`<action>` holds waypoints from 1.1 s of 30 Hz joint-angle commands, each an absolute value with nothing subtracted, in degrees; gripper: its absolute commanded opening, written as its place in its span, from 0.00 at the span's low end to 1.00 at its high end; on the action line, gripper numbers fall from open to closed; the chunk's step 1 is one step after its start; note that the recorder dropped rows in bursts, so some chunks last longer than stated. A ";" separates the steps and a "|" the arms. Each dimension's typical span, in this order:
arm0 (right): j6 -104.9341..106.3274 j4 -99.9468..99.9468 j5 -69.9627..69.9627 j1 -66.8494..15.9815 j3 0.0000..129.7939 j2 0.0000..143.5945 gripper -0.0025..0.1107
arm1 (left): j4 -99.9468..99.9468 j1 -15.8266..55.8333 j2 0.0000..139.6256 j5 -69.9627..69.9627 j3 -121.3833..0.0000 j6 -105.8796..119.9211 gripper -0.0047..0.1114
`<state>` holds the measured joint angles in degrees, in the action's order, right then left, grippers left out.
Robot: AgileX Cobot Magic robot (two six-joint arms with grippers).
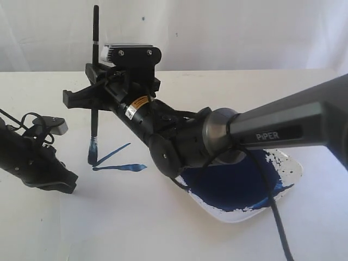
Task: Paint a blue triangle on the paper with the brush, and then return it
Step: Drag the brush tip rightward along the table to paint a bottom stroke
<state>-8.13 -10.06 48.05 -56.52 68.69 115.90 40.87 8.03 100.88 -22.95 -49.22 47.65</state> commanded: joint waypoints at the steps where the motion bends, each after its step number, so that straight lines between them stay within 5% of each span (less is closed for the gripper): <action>1: -9.44 -8.94 49.94 -56.59 69.24 117.05 0.02 | 41.25 8.12 100.77 -23.96 -48.70 47.81 0.04; 33: -2.69 -12.49 49.70 -56.46 69.12 118.25 0.02 | 41.25 8.12 100.77 -24.07 -48.70 47.81 0.04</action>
<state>-3.82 -11.31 50.00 -56.52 68.99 119.35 40.87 8.03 100.88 -23.06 -49.22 47.65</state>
